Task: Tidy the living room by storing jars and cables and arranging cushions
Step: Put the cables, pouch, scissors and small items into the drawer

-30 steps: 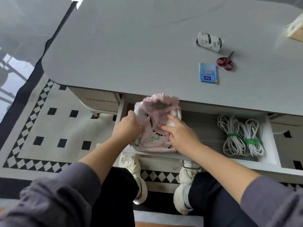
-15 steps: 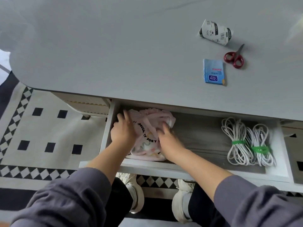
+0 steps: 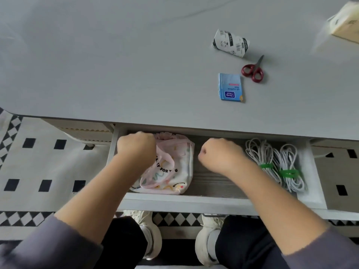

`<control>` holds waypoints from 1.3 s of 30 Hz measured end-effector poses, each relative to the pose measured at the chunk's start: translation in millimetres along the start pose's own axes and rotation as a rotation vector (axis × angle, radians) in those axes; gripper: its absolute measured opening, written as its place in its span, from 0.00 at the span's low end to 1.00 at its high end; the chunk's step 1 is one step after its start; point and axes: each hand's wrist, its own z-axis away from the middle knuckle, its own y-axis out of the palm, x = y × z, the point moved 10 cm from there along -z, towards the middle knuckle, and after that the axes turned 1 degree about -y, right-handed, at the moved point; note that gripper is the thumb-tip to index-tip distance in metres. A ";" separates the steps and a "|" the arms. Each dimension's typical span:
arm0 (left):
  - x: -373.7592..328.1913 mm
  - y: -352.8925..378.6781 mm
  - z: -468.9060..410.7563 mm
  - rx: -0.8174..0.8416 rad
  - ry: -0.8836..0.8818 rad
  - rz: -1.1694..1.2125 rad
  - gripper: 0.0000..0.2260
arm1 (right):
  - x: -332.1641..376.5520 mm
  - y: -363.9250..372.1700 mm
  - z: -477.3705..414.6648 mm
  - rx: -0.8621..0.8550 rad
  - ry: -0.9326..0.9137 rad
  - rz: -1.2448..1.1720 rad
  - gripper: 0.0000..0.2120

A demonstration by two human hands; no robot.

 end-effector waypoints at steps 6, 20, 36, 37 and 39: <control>-41.3 -105.7 -6.2 -0.244 0.133 0.209 0.02 | -69.8 -102.1 -0.6 -0.391 0.116 -0.234 0.11; -162.5 -217.7 -144.2 -0.592 0.440 0.157 0.36 | -131.5 -167.3 -113.3 -0.599 0.196 -0.203 0.17; -168.0 -227.6 -174.4 -0.553 0.174 0.151 0.27 | -151.1 -162.9 -102.8 -0.739 0.237 -0.294 0.19; -160.2 -224.2 -171.7 -0.545 0.146 0.218 0.25 | -149.8 -162.4 -99.0 -0.759 0.220 -0.314 0.19; -141.5 -214.8 -164.8 -0.503 0.087 0.429 0.22 | -151.5 -164.2 -89.1 -0.785 0.229 -0.342 0.18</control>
